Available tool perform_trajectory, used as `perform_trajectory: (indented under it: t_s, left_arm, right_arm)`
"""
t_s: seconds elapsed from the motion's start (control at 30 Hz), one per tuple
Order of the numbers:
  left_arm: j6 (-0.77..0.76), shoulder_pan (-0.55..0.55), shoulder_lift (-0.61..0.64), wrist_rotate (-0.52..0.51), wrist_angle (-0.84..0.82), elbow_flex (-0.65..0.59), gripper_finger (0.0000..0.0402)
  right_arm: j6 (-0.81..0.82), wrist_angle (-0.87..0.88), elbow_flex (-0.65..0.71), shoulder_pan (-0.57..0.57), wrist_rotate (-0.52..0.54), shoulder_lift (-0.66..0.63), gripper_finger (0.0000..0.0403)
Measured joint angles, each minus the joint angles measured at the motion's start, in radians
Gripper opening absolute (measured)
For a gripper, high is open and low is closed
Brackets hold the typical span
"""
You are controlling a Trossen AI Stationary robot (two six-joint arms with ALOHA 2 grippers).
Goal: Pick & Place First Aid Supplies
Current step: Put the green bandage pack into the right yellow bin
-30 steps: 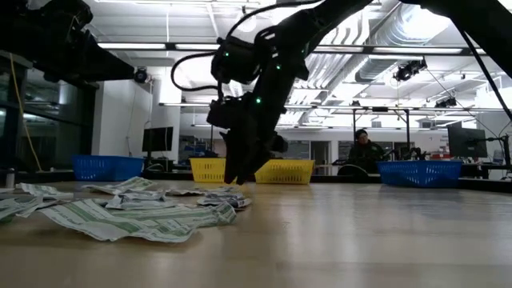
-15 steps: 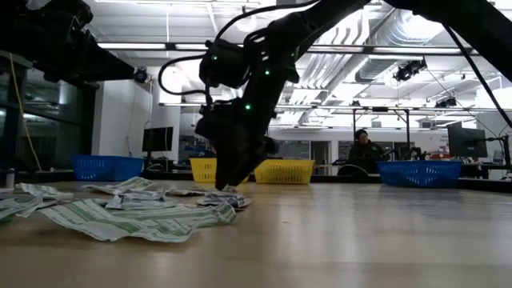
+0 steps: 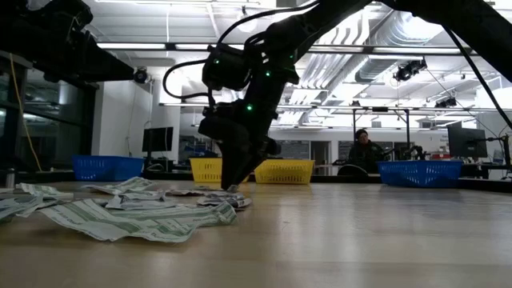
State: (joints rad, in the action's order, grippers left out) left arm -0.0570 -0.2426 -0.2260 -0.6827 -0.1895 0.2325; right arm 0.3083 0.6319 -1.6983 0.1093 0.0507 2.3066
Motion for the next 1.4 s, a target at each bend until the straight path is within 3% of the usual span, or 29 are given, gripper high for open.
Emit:
perform_trajectory:
  t_s: [0.27,0.63,1.03,1.4]
  left_arm:
    - [0.0,0.0,0.0,0.001,0.0,0.0,0.0177]
    - [0.0,0.0,0.0,0.0,0.0,0.0,0.0177]
    - [0.0,0.0,0.0,-0.008,0.007,0.0,0.0177]
    - [0.0,0.0,0.0,-0.008,0.006,0.0,0.0177]
  right_arm:
    - [-0.055,-0.012,0.002,0.011,-0.03,0.0,0.0006]
    - [-0.109,0.087,0.014,0.025,0.085,-0.114,0.0001]
    - [-0.16,0.128,0.007,0.204,0.312,-0.313,0.0]
    - [-0.108,0.143,0.017,0.421,0.282,-0.261,0.0]
